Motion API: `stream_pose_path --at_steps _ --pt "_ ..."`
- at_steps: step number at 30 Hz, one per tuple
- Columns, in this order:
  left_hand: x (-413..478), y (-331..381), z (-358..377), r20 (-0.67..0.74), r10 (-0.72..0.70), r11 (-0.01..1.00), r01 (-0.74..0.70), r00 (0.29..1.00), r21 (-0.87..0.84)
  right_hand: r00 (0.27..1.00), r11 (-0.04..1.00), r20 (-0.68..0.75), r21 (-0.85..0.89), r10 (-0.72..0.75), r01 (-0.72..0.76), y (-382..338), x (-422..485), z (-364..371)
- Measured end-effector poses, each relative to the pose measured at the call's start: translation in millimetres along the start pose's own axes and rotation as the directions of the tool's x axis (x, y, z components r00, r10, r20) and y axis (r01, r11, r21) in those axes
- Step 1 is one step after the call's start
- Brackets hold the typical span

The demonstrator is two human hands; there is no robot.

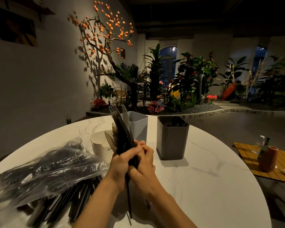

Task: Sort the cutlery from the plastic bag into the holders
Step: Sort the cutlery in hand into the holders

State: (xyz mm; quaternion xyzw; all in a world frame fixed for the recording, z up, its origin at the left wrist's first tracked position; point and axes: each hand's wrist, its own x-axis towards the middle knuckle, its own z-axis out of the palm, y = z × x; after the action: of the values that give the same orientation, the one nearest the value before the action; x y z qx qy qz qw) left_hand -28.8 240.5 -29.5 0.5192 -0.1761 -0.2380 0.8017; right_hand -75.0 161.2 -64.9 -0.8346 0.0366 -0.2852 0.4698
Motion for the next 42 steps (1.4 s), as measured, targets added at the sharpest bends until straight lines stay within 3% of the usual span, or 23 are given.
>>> stream_pose_path --at_steps 8,14,22,25,27,29,31,32,34,37,39,42 --pt "-1 -11 2 -0.046 -0.013 0.999 0.014 0.999 0.034 0.993 1.0 0.116 0.008 0.018 -0.019 10 -3 -10" --pt "3 -12 3 -0.192 0.032 0.998 -0.021 0.981 0.057 0.976 0.998 0.217 -0.053 -0.011 0.023 8 -5 -13" --pt "0 -11 14 -0.374 0.178 0.979 -0.126 0.91 0.159 0.984 0.987 0.174 -0.144 -0.048 0.073 11 -5 -10" --pt "-2 -8 19 -0.414 0.255 0.962 -0.185 0.874 0.201 0.986 0.995 0.137 -0.012 -0.093 0.096 12 -5 -12" --pt "-3 -6 23 -0.43 0.31 0.946 -0.23 0.848 0.227 0.992 0.984 0.096 0.167 -0.084 0.067 7 -5 -11" --pt "-2 -1 28 -0.449 0.335 0.941 -0.27 0.828 0.204 1.0 0.943 0.017 0.333 -0.012 0.006 -2 -3 -14" --pt "3 9 31 -0.495 0.322 0.943 -0.319 0.807 0.093 0.986 0.915 -0.086 0.392 0.14 -0.096 -4 2 -24" --pt "7 14 30 -0.524 0.323 0.936 -0.347 0.788 0.055 0.96 0.881 -0.118 0.439 0.252 -0.177 -3 5 -30" --pt "14 26 30 -0.588 0.348 0.912 -0.41 0.73 0.03 0.86 0.701 -0.046 0.602 0.508 -0.382 4 8 -40" --pt "18 32 33 -0.623 0.378 0.884 -0.466 0.684 0.025 0.751 0.428 0.136 0.751 0.646 -0.503 3 5 -38" --pt "19 24 37 -0.58 0.38 0.893 -0.45 0.72 0.026 0.75 0.338 0.186 0.806 0.635 -0.486 -3 0 -30" --pt "14 3 44 -0.411 0.374 0.924 -0.373 0.831 0.086 0.757 0.259 0.204 0.858 0.621 -0.444 -11 -3 -25"
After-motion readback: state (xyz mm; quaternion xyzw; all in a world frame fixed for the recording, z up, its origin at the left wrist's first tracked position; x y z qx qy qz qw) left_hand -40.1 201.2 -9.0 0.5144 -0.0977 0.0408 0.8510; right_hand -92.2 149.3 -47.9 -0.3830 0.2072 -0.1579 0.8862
